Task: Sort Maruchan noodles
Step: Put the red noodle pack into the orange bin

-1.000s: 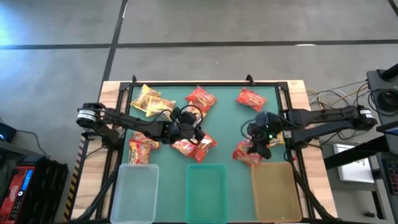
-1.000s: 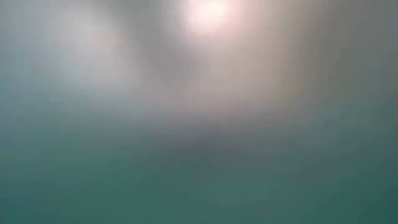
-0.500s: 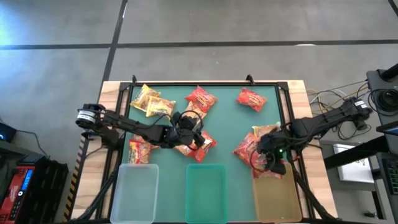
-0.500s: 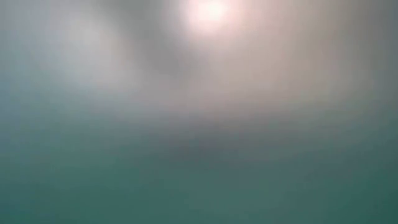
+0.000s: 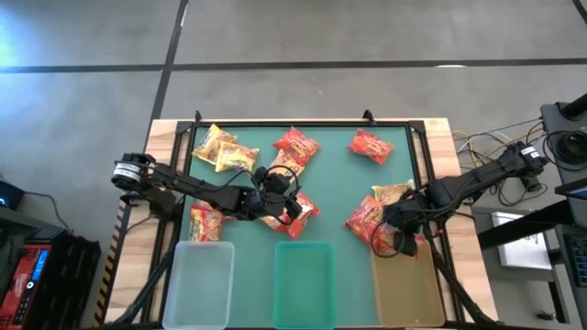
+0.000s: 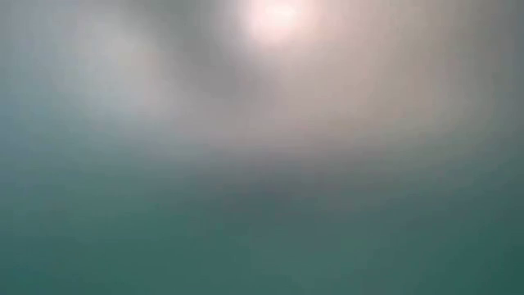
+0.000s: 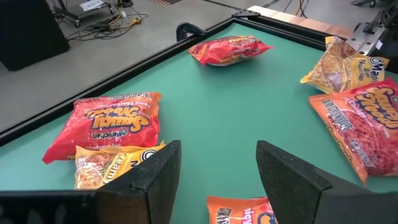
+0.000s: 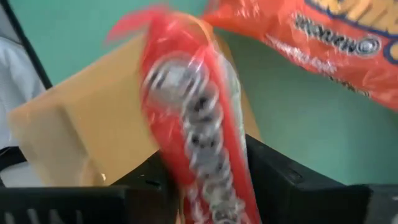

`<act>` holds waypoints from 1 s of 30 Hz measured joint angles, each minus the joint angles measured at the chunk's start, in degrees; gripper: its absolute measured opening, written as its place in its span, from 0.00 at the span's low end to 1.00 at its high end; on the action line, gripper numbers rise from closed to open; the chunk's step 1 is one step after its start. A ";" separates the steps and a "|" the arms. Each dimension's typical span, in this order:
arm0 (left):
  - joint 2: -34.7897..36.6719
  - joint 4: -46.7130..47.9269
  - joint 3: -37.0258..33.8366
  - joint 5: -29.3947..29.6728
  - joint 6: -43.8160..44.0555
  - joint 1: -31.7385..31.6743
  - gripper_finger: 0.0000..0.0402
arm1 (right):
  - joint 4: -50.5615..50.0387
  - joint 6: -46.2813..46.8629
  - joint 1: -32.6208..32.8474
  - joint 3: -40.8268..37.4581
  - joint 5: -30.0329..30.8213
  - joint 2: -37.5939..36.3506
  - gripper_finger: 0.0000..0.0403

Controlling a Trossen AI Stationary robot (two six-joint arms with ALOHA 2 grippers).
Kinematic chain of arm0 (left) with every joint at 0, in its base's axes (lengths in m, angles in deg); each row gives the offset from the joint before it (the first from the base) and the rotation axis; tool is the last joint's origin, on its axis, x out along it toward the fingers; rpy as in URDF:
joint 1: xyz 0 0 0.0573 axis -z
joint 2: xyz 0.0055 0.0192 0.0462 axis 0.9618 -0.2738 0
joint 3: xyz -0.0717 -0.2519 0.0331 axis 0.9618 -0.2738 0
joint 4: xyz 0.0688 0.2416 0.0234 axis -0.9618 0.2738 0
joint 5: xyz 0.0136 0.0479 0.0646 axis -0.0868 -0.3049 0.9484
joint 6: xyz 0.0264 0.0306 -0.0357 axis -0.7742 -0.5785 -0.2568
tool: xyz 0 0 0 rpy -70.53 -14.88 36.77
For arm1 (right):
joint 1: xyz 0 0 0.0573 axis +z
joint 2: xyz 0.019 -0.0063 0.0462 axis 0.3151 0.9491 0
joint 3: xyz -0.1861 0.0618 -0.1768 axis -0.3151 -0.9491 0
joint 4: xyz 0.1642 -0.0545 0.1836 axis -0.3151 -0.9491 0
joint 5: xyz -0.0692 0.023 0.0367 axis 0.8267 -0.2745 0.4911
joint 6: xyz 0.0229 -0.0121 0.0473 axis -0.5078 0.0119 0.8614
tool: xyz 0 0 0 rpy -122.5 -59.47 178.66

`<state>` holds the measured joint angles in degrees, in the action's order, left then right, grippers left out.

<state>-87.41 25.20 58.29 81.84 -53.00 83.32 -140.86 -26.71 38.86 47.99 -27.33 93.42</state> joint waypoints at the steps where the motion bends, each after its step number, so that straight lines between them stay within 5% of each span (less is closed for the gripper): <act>1: 0.00 0.02 0.00 0.00 0.00 0.00 0.48 | 0.00 0.25 0.00 -0.11 -0.51 0.18 0.38; 9: -0.02 0.08 0.00 -0.02 -1.97 0.00 0.48 | -2.62 1.12 -0.01 2.10 -1.13 0.43 0.49; 23: -0.02 0.02 0.00 -0.04 -3.10 -0.02 0.48 | -7.03 -0.21 -0.17 3.99 5.36 2.88 0.50; 30: -0.02 0.14 0.00 -4.39 -4.13 -0.04 0.48 | -7.69 -0.45 -0.28 4.06 3.00 3.57 0.50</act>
<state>-87.43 25.34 58.29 77.45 -57.13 83.28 -148.55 -27.16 38.57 52.05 -24.34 96.99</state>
